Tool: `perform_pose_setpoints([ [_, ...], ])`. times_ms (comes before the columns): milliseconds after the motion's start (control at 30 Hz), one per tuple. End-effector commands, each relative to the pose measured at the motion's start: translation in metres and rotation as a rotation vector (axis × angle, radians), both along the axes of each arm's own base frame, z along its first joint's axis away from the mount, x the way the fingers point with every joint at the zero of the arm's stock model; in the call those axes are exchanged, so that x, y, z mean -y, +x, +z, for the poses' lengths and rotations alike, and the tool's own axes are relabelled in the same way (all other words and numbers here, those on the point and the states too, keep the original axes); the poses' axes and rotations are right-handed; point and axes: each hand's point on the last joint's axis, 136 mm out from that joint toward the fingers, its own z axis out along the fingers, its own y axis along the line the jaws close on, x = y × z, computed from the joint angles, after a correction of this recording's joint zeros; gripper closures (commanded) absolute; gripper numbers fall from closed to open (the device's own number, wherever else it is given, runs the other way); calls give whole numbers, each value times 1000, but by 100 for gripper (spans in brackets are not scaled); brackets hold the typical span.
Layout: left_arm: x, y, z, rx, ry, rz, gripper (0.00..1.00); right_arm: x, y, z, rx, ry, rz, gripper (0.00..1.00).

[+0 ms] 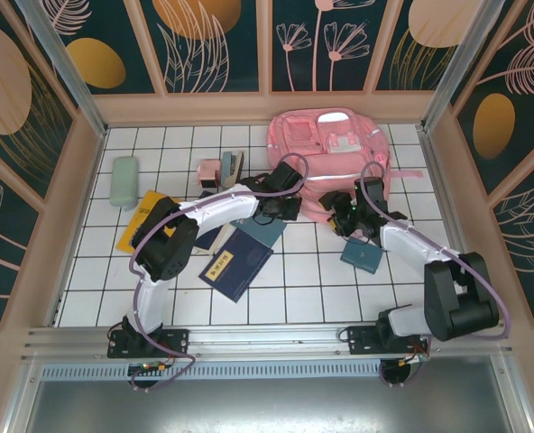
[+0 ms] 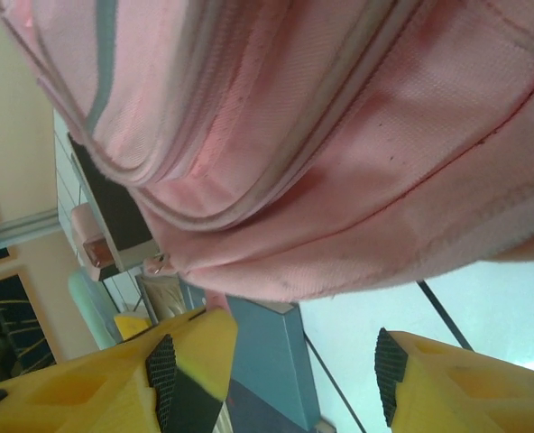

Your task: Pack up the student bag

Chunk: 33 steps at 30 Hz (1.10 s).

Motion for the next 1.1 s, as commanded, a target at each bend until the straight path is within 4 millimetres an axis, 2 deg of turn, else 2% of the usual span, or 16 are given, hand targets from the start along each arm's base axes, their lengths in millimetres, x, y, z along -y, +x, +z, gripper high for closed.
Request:
perform_pose_setpoints([
  [0, -3, 2, -3, -8, 24, -10, 100, -4, 14, -4, -10, 30, -41, 38],
  [67, -4, 2, -4, -6, 32, -9, 100, -2, 16, -14, -39, 5, -48, 38],
  [133, -6, 4, -5, -1, 41, -4, 100, 2, 19, -20, -44, -29, -60, 45],
  [233, -12, 8, -7, 20, 77, 11, 100, 11, 21, -25, -49, -77, -78, 68],
  [300, -21, 14, -9, 42, 122, 31, 100, 19, 22, -25, -43, -100, -85, 97],
  [333, -26, 18, -12, 49, 145, 44, 100, 22, 21, -25, -44, -108, -85, 100],
  [467, -53, 41, -21, 38, 210, 116, 100, 31, 17, -22, -26, -131, -77, 100],
  [533, -71, 60, -26, 24, 208, 174, 100, 32, 13, -19, -12, -134, -71, 100],
  [667, -94, 106, -23, 47, 196, 267, 100, 32, 7, -14, 1, -124, -63, 100],
  [900, -96, 176, -25, 45, 69, 359, 100, 22, -4, -12, 7, -70, -24, 100],
  [1067, -88, 200, -32, 38, 8, 384, 100, 6, -4, -2, 53, -36, 38, 100],
])
